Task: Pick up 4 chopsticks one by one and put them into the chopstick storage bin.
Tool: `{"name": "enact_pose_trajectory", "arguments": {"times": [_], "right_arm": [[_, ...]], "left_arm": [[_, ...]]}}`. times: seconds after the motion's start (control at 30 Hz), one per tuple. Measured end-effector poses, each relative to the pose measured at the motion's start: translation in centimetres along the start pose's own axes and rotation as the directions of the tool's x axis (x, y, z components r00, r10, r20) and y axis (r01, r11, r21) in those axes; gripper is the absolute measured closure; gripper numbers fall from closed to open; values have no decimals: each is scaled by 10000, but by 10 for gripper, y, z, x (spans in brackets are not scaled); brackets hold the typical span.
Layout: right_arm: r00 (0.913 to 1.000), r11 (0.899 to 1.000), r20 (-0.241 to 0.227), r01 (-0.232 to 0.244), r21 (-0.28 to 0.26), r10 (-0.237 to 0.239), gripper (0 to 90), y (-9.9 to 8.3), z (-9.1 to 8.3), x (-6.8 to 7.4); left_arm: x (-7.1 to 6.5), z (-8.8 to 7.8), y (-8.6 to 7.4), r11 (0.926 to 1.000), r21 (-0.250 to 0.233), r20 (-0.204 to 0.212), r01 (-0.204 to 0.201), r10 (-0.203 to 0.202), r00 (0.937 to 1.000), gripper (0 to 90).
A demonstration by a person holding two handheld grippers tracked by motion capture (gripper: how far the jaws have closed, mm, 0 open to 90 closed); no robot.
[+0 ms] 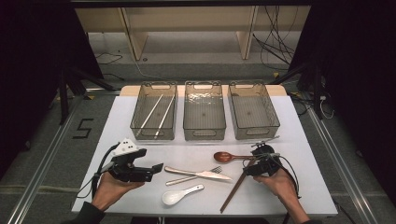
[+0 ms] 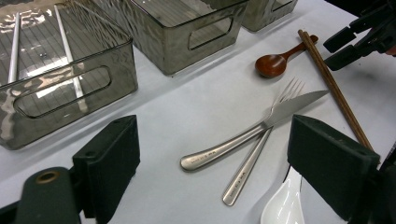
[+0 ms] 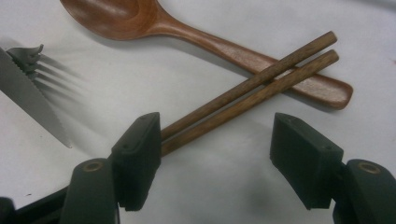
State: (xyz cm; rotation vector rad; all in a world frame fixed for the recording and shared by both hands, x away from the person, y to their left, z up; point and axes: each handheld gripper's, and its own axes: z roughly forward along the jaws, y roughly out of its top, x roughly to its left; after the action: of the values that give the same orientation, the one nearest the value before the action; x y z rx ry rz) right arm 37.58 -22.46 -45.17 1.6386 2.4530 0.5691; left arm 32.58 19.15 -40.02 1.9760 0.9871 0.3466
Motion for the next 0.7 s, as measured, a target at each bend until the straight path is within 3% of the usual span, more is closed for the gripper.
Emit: {"name": "enact_pose_trajectory", "arguments": {"times": [0.7], "right_arm": [[10000, 9995, 28, 53, 305, -54, 379, 3, 7, 7]], "left_arm": [[-2, 2, 0, 9999, 77, -12, -114, 115, 9999, 164]]}}
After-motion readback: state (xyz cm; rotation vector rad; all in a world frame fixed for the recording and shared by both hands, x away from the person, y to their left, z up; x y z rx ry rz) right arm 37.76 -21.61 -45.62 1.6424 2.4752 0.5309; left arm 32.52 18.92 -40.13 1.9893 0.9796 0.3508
